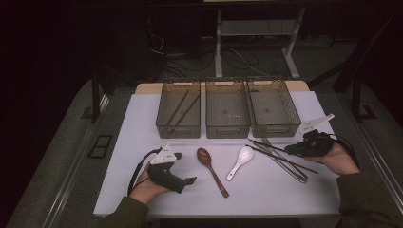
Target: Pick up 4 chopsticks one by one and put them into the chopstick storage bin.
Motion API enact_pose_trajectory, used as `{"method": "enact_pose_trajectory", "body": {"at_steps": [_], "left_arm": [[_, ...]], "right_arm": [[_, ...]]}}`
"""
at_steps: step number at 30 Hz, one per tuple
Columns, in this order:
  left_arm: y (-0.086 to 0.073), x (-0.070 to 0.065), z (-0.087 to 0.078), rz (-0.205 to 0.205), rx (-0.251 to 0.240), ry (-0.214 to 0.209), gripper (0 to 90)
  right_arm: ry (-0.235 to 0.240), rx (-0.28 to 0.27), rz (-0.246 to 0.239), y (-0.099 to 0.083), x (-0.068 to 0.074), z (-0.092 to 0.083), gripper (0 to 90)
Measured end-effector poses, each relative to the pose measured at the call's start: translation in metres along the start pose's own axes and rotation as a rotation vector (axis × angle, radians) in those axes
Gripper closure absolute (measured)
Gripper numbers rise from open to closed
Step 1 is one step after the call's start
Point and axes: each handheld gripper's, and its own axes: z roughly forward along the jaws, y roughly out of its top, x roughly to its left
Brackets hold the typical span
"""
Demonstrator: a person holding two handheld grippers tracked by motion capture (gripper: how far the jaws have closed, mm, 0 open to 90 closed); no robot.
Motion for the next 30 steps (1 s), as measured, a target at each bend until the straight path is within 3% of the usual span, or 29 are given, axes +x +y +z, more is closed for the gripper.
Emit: {"method": "enact_pose_trajectory", "body": {"at_steps": [16, 30], "left_arm": [[0.0, 0.0, 0.0, 0.003, -0.002, 0.002, 0.0], [0.0, 0.0, -0.001, -0.001, -0.008, 0.007, 0.0]], "right_arm": [[0.011, -0.089, 0.0, 0.003, 0.006, -0.023, 85.4], [0.025, -0.166, 0.004, 0.022, 0.019, -0.032, 85.3]]}}
